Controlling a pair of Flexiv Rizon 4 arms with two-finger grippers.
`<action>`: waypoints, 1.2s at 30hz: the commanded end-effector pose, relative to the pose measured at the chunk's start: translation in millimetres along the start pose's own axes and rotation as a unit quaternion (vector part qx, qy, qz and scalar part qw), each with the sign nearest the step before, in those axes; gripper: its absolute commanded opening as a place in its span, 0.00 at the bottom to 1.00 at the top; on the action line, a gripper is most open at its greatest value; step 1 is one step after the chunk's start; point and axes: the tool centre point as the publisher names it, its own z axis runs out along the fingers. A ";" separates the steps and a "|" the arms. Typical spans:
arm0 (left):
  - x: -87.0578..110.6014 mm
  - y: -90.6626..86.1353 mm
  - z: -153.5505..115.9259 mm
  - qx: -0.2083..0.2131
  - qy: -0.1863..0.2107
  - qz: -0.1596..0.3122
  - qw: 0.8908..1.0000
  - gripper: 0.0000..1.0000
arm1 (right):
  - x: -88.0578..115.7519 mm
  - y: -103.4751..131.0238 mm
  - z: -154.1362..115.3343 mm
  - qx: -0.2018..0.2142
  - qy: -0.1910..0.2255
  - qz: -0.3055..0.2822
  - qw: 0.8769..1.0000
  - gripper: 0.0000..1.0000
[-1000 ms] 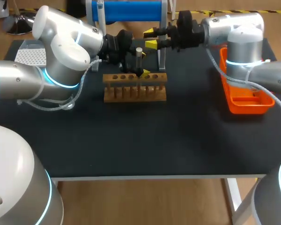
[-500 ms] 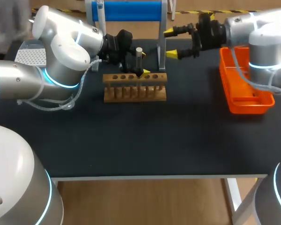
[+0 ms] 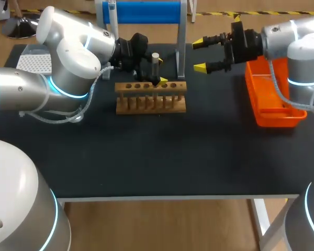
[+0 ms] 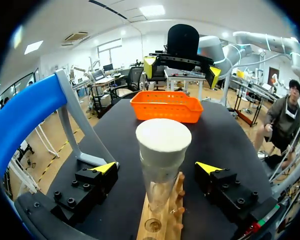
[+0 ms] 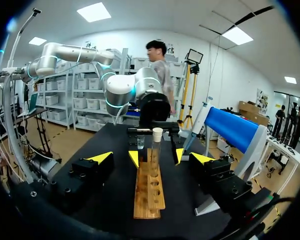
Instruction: Invert the test tube, pick up the pipette, mount the tip to pipette, aspirate from beaker and dispense into the tube, eject the tip, return the pipette, and cap with the stopper.
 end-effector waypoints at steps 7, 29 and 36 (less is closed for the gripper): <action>-1.1 -2.2 0.8 -0.003 0.001 -0.001 1.000 1.00 | 0.3 0.4 -0.4 0.001 0.000 0.000 1.000 1.00; 19.8 1.0 -63.3 -0.059 -0.035 -0.012 0.998 1.00 | 0.3 0.4 -0.4 0.001 0.000 0.000 1.000 1.00; 25.3 5.2 -101.8 -0.081 -0.074 -0.021 0.994 1.00 | 0.3 0.4 -0.4 0.001 0.000 0.000 1.000 1.00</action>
